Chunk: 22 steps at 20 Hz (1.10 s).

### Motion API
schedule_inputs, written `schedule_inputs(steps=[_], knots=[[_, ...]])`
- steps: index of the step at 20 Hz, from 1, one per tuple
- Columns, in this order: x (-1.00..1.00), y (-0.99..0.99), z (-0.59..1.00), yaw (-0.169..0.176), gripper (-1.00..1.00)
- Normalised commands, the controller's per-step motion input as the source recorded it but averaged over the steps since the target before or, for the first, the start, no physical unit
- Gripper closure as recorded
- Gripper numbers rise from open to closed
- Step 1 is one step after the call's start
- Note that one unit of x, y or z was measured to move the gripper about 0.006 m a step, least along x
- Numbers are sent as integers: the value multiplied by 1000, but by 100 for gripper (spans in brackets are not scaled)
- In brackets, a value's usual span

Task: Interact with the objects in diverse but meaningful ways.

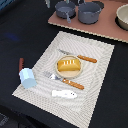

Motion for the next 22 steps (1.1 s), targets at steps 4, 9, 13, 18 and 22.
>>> schedule_inputs(steps=[4,9,13,18,22], knots=[[578,-406,141,4,-100],[609,-321,-73,14,-100],[497,-398,-227,19,-100],[463,-60,-426,18,-100],[495,-167,-385,20,-100]])
